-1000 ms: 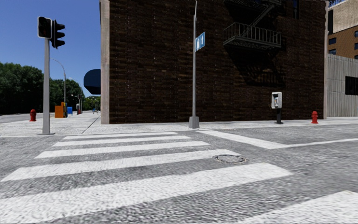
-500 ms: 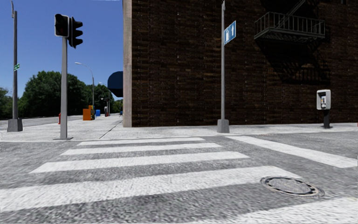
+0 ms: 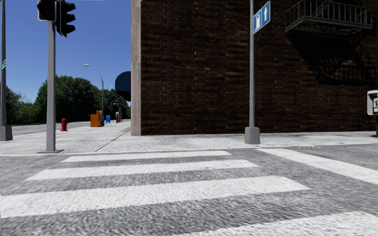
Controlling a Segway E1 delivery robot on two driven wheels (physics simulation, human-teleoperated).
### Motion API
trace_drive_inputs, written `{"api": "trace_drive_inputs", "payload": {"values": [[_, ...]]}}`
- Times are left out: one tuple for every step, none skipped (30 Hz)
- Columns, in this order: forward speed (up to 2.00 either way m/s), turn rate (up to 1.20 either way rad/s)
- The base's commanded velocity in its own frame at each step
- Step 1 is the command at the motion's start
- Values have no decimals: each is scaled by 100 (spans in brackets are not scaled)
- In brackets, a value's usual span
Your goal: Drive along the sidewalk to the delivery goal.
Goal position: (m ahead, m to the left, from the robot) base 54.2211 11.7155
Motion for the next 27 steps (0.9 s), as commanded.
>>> {"api": "trace_drive_inputs", "payload": {"values": [[193,0],[183,1],[181,11],[180,25],[180,29],[180,30],[180,31],[180,32],[180,33],[180,33],[178,34],[175,34],[169,34],[164,34],[162,36],[162,37],[162,37],[162,37],[162,37],[165,39],[165,39],[165,39],[165,39],[165,40],[167,40],[170,40],[173,40]]}}
